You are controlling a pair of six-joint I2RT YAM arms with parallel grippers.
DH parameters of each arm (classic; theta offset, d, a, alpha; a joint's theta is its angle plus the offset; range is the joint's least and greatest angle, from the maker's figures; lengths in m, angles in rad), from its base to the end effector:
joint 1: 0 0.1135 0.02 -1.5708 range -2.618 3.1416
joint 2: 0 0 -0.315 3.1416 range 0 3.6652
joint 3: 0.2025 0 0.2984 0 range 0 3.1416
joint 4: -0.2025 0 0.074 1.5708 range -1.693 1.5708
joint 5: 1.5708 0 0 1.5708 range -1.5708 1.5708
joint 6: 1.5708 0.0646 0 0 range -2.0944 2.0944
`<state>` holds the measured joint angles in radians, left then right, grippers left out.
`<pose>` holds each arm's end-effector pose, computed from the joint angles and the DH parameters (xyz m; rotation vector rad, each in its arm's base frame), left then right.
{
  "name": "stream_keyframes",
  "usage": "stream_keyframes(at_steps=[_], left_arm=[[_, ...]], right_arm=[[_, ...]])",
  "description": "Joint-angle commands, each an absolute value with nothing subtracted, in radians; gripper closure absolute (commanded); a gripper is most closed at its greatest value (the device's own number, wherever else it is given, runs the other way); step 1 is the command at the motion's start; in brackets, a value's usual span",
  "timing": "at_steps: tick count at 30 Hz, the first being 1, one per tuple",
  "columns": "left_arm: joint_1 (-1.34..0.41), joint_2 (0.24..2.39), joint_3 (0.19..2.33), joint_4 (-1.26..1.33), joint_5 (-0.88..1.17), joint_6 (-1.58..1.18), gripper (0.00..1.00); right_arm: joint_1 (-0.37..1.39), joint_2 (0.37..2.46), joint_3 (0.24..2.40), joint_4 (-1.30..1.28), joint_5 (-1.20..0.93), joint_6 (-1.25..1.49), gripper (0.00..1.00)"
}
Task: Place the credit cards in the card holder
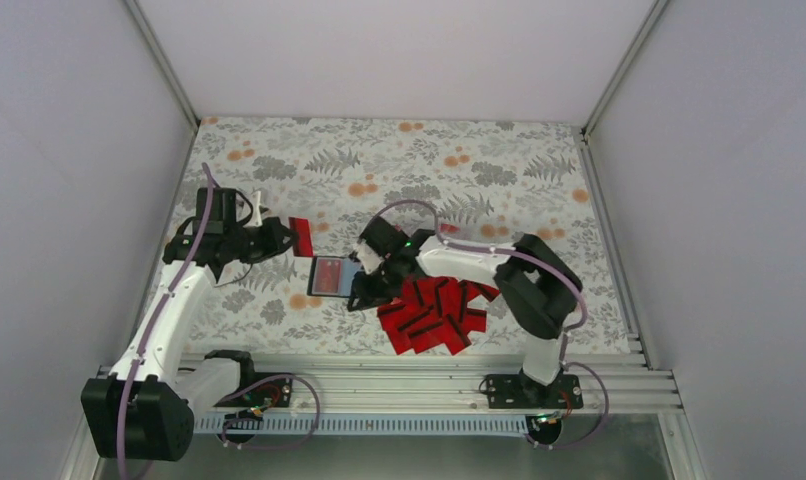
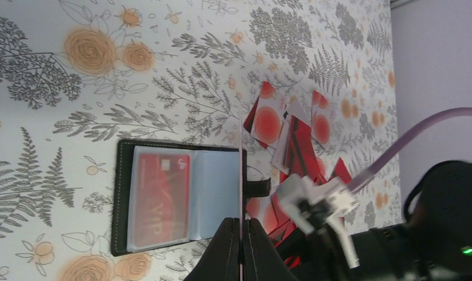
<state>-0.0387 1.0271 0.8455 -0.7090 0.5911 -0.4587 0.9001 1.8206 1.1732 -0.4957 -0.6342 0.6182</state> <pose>0.2341 -0.0451 0.2901 -0.2542 2.4672 -0.9425 0.2307 0.3524 0.1756 0.5919 -2.7488 -1.0869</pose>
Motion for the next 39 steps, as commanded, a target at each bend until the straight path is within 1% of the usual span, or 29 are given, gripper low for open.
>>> stream_keyframes(at_steps=[1, 10, 17, 25, 30, 33, 35, 39], left_arm=[[-0.032, 1.026, 0.827, -0.712, 0.551, -0.400, 0.98], [-0.032, 1.016, 0.804, -0.717, 0.561, -0.404, 0.98], [-0.032, 1.005, 0.772, -0.694, 0.602, -0.411, 0.98], [-0.033, 1.022, 0.700, -0.593, 0.699, -0.464, 0.98], [-0.034, 1.033, 0.618, -0.490, 0.740, -0.536, 0.98], [-0.034, 1.027, 0.564, -0.424, 0.755, -0.586, 0.98], [-0.034, 1.029, 0.523, -0.375, 0.770, -0.615, 0.98], [-0.037, 1.073, 0.485, -0.317, 0.821, -0.628, 0.98]], right_arm=[[0.962, 1.906, 1.223, -0.515, -0.559, 0.544, 0.74], [0.945, 1.980, 1.219, -0.496, -0.431, 0.566, 0.79], [0.844, 2.004, 1.237, -0.511, -0.359, 0.572, 0.80], [0.793, 2.003, 1.271, -0.533, -0.424, 0.480, 0.82], [0.790, 1.932, 1.245, -0.533, -0.568, 0.436, 0.81], [0.783, 1.874, 1.245, -0.522, -0.645, 0.432, 0.78], [0.770, 1.845, 1.255, -0.506, -0.683, 0.448, 0.73], [0.729, 1.853, 1.299, -0.489, -0.734, 0.475, 0.66]])
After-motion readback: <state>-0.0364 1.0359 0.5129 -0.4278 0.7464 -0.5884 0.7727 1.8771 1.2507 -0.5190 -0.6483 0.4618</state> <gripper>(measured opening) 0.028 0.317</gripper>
